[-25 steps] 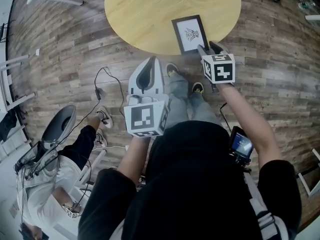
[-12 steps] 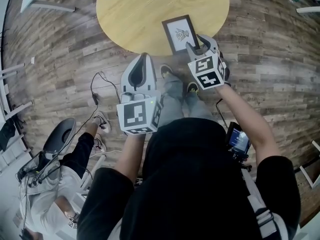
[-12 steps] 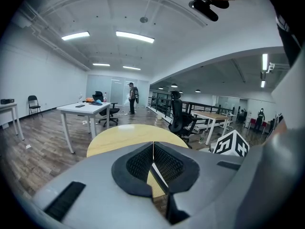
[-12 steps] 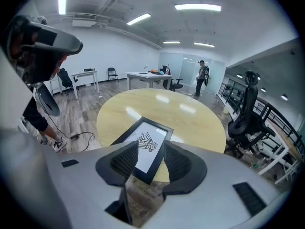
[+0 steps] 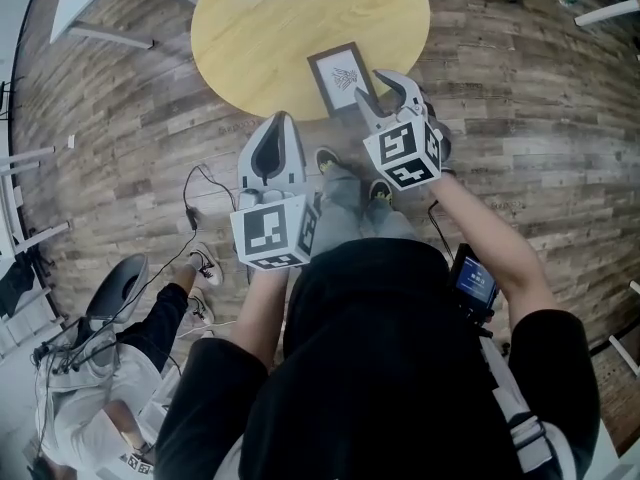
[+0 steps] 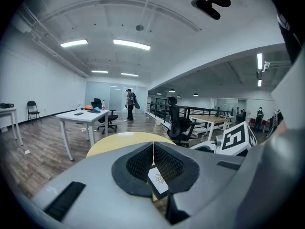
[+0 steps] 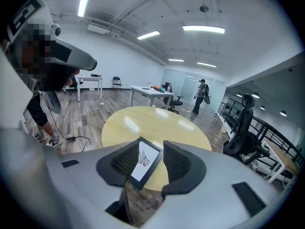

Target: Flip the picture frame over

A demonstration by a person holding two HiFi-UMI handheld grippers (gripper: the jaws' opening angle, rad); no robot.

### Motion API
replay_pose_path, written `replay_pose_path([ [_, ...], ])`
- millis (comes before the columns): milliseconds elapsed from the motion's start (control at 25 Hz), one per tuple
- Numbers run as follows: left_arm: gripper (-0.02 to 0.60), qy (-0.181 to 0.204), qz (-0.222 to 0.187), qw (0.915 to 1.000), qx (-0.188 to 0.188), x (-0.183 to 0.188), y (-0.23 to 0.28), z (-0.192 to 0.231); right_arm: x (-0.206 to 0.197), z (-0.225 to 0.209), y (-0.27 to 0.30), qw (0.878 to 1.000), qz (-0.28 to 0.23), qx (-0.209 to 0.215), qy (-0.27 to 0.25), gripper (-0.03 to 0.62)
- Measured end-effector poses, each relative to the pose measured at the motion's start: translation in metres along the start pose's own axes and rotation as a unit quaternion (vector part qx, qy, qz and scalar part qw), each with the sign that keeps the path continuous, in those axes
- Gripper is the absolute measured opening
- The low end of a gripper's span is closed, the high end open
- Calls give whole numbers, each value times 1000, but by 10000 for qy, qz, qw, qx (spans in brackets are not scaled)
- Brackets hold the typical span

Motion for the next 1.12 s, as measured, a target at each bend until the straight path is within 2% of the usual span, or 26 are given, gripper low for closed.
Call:
replay_pose_path([
  [160, 23, -80, -144, 9998, 63, 7, -10, -17, 13, -5, -27, 9996, -289, -25, 49, 140],
  [440, 23, 130, -419, 9990, -61, 18, -30, -57, 31, -22, -88, 9967, -787, 108, 170, 46],
  [880, 23, 371, -782, 9961, -150, 42, -66, -111, 58, -51, -183, 9826, -1664, -6, 829, 38],
  [1120, 23, 398, -866, 9953, -169, 46, -82, -126, 55, -57, -210, 9779, -1840, -12, 997, 21],
])
Point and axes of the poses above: the fingertips, and each gripper's own axes: y forward along the fingers, z to its left, x out of its top, the point moved 9 cm from there along -y, backward along the fingers, and after that the axes turned 8 degrees about -x, right-handed, at the moved point
